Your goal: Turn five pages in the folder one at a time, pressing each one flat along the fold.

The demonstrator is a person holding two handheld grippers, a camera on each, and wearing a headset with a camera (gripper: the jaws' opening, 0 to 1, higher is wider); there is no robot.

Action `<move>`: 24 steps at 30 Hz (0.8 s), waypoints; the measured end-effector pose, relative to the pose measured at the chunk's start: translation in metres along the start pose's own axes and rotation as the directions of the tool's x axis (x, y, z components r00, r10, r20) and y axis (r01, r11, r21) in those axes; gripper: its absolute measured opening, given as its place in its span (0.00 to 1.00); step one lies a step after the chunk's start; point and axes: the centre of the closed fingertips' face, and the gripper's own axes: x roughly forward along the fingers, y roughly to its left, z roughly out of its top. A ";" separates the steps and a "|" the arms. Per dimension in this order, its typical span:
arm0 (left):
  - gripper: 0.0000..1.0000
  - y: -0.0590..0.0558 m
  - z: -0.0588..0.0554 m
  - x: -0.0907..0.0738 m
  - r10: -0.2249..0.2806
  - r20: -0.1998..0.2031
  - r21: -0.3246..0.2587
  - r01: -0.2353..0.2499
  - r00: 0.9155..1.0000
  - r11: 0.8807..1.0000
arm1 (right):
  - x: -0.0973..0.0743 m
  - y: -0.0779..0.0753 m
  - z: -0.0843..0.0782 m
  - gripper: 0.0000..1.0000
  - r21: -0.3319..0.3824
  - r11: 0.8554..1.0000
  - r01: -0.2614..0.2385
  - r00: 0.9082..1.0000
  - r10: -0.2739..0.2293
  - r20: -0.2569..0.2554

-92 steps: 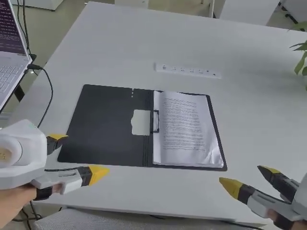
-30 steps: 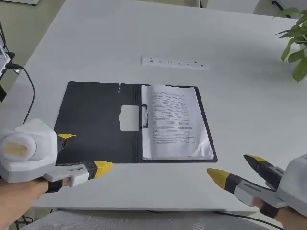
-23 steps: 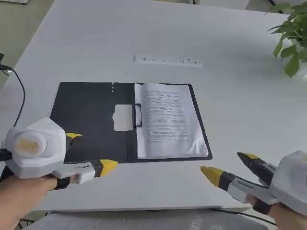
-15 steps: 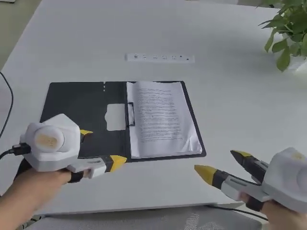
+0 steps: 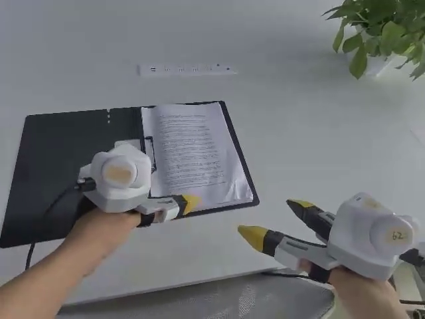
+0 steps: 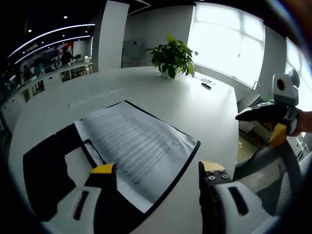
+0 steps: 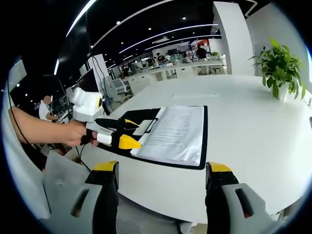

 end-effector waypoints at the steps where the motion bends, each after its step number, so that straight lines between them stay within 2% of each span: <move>1: 0.68 -0.003 0.001 0.009 0.005 -0.004 0.004 -0.005 1.000 1.000 | 0.000 -0.001 0.000 0.72 0.003 1.000 0.001 1.000 -0.001 0.002; 4: 0.68 -0.010 0.001 0.027 0.015 -0.015 0.014 -0.014 1.000 1.000 | 0.001 -0.002 0.000 0.71 0.005 1.000 -0.003 1.000 0.003 0.002; 6: 0.68 -0.017 0.004 0.036 0.023 -0.003 0.025 -0.023 1.000 0.999 | 0.001 -0.004 -0.002 0.71 0.006 1.000 -0.005 1.000 0.005 0.001; 8: 0.69 -0.018 0.001 0.048 0.034 -0.014 0.021 -0.034 0.999 0.999 | 0.002 -0.006 -0.003 0.71 0.013 1.000 -0.005 1.000 0.005 -0.002; 12: 0.71 -0.018 0.002 0.065 0.068 -0.002 0.022 -0.067 0.998 0.997 | 0.001 -0.008 -0.007 0.71 0.026 1.000 -0.011 1.000 0.011 -0.004; 15: 0.72 -0.020 0.005 0.074 0.085 0.010 0.006 -0.085 0.996 0.996 | 0.001 -0.009 -0.010 0.71 0.035 0.999 -0.014 1.000 0.014 -0.004; 18: 0.71 -0.023 0.001 0.083 0.098 -0.007 0.008 -0.097 0.995 0.995 | 0.001 -0.008 -0.012 0.70 0.045 0.999 -0.021 1.000 0.022 -0.002; 24: 0.65 -0.021 -0.006 0.091 0.161 -0.030 0.079 -0.158 0.986 0.984 | 0.001 -0.008 -0.014 0.70 0.050 0.998 -0.027 1.000 0.027 -0.003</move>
